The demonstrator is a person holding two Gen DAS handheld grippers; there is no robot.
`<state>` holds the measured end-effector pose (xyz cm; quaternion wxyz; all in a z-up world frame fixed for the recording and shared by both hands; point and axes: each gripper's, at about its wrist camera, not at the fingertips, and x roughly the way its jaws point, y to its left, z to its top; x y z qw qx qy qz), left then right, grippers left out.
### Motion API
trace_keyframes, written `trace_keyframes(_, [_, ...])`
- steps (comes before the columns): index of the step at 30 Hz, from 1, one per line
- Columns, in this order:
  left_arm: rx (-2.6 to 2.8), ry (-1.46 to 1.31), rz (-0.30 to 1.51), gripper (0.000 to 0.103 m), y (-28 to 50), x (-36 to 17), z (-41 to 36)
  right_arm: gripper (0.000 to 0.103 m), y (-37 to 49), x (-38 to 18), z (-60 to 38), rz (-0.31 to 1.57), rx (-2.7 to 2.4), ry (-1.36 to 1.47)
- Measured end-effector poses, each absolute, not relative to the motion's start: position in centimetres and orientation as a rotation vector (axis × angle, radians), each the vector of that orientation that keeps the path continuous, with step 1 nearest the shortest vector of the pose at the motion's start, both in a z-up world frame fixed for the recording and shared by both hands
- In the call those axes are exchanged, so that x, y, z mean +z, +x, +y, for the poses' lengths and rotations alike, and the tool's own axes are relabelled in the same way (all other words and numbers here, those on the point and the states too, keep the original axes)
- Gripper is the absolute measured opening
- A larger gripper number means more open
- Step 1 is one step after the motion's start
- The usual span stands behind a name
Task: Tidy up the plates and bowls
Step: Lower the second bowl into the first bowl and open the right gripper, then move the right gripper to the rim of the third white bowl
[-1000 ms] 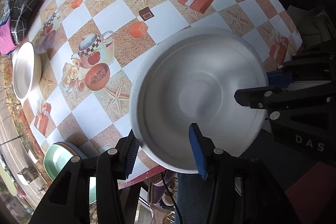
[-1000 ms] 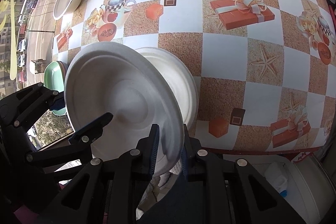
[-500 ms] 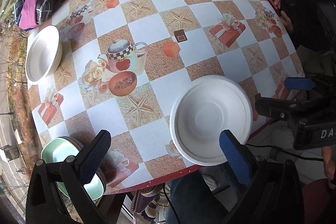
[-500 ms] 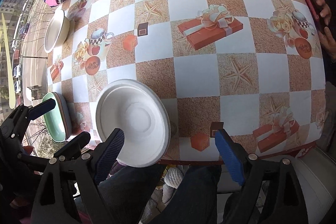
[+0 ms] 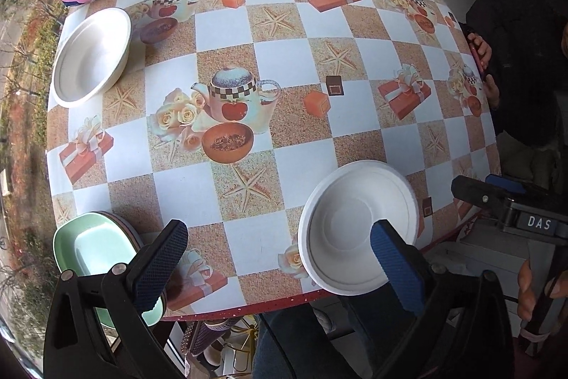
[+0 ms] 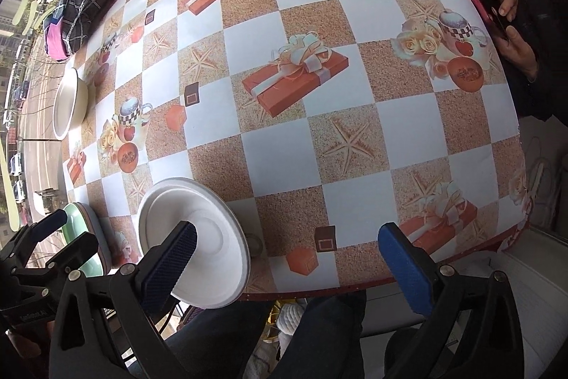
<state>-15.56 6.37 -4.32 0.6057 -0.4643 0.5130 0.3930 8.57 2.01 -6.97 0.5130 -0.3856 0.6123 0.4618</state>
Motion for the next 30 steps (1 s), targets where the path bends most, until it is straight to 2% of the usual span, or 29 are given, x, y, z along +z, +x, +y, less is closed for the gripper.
trace_keyframes(17, [1.032,-1.158,1.101,0.103,-21.2,-3.0,8.6,0.103,5.9,-5.1,6.4,1.392,1.181,-1.029])
trace_keyframes(30, [1.202,-1.26,0.939,0.103,-29.3,-1.1,12.6,0.103,-2.0,-2.0,12.7,1.419,1.306,-1.072])
